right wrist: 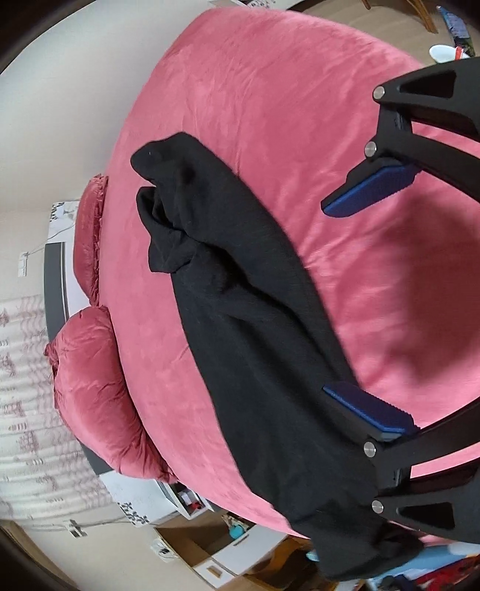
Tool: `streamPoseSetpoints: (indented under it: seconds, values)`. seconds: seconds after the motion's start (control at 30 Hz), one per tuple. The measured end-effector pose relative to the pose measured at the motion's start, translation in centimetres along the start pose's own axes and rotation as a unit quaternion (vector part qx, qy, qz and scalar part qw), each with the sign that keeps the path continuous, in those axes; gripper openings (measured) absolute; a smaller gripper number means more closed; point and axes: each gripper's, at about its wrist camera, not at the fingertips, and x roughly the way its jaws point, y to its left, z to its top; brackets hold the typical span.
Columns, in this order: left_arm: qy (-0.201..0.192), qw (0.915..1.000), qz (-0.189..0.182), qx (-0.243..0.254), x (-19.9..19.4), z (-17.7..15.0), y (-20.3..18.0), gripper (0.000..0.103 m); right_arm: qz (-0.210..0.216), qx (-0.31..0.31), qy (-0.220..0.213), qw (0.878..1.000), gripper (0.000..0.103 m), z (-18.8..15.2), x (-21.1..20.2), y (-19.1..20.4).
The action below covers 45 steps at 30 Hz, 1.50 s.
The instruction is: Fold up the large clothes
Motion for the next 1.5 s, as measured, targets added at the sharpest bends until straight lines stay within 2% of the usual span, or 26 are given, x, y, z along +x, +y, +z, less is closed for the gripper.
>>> streamPoseSetpoints:
  seconds: [0.1,0.17,0.2,0.23,0.3,0.33,0.37,0.4,0.43,0.47,0.53,0.7,0.8,0.9,0.97,1.03,1.1,1.13,1.17,1.2,1.23,1.27,1.3,1.37,1.4,1.5]
  values:
    - [0.018,0.9998,0.005,0.006,1.6,0.4,0.2,0.083,-0.001,0.014,-0.003,1.0,0.088,2.1,2.2,-0.4]
    - [0.027,0.9993,0.018,0.017,2.4,0.2,0.2,0.082,-0.005,0.023,0.001,1.0,0.087,3.3,3.8,-0.6]
    - [0.036,0.9986,0.027,0.026,3.1,0.0,0.3,0.077,-0.004,0.03,0.005,1.0,0.086,3.8,4.6,-0.7]
    - [0.046,0.9982,0.025,0.03,3.6,-0.2,0.3,0.064,-0.002,0.035,0.009,0.999,0.083,4.2,5.4,-0.8]
    - [0.069,0.9972,0.005,0.028,4.6,-0.5,0.7,0.06,-0.003,0.041,0.019,0.999,0.08,5.0,7.1,-0.8]
    - [0.068,0.9971,0.01,0.033,4.7,-0.5,0.6,0.057,-0.005,0.042,0.025,0.999,0.076,5.2,8.0,-0.7]
    - [0.069,0.9967,0.012,0.04,4.7,-0.4,0.5,0.056,0.0,0.043,0.036,0.998,0.067,5.4,9.2,-0.7]
    - [0.072,0.9961,0.009,0.05,4.7,-0.2,0.4,0.046,0.008,0.043,0.043,0.998,0.056,5.5,9.9,-0.7]
    - [0.076,0.9956,0.005,0.054,4.6,0.1,0.4,0.038,0.028,0.04,0.055,0.997,0.022,5.6,10.9,-0.7]
    - [0.086,0.9949,-0.005,0.052,4.4,0.5,0.6,0.035,0.039,0.037,0.065,0.996,0.014,5.7,11.4,-0.7]
    - [0.1,0.9941,-0.025,0.034,3.7,1.4,1.2,0.027,0.05,0.035,0.075,0.995,0.013,6.2,11.7,-0.7]
    - [0.104,0.9908,-0.086,-0.006,1.1,6.2,3.4,0.024,0.113,0.051,0.068,0.99,0.01,10.5,9.8,-0.2]
    - [0.105,0.9813,-0.148,-0.063,1.0,9.6,5.3,0.024,0.142,0.069,0.057,0.986,0.01,14.6,9.5,1.0]
    - [0.09,0.9745,-0.173,-0.112,2.0,13.3,7.0,0.022,0.161,0.079,0.039,0.983,0.009,19.6,10.0,3.2]
    - [0.081,0.9669,-0.19,-0.151,3.4,15.9,8.1,0.022,0.164,0.079,0.026,0.983,0.009,23.2,11.0,5.2]
    - [0.066,0.9602,-0.192,-0.192,6.0,18.8,9.7,0.022,0.168,0.089,0.005,0.982,0.009,26.8,12.5,7.1]
    - [0.05,0.9626,-0.168,-0.207,8.4,21.0,10.9,0.022,0.177,0.114,-0.015,0.977,0.009,29.0,14.3,8.4]
    - [0.045,0.9628,-0.164,-0.21,9.6,21.7,11.3,0.023,0.182,0.126,-0.029,0.975,0.013,29.9,15.3,8.9]
    - [0.045,0.9626,-0.162,-0.213,11.5,22.3,11.9,0.025,0.188,0.136,-0.041,0.972,0.022,30.5,16.6,9.7]
    - [0.052,0.9626,-0.151,-0.219,12.8,22.5,12.3,0.036,0.19,0.146,-0.043,0.97,0.028,30.7,17.9,10.2]
    - [0.059,0.9633,-0.13,-0.227,13.8,22.4,12.7,0.053,0.185,0.157,-0.038,0.969,0.04,30.5,19.3,11.1]
    - [0.054,0.9635,-0.121,-0.233,14.1,22.0,13.0,0.055,0.168,0.167,-0.024,0.971,0.047,30.0,20.6,11.8]
    - [0.036,0.9624,-0.124,-0.239,13.8,21.3,13.5,0.058,0.165,0.167,-0.015,0.972,0.048,29.7,21.2,12.2]
    - [0.021,0.9647,-0.123,-0.232,13.0,20.2,14.0,0.072,0.184,0.147,0.013,0.972,0.05,27.8,22.2,12.8]
    - [0.012,0.9684,-0.115,-0.221,12.3,19.5,14.1,0.079,0.184,0.135,0.026,0.973,0.05,26.9,22.5,12.7]
    - [-0.01,0.9789,-0.082,-0.186,10.1,16.4,14.2,0.09,0.173,0.095,0.054,0.979,0.05,22.6,21.8,11.5]
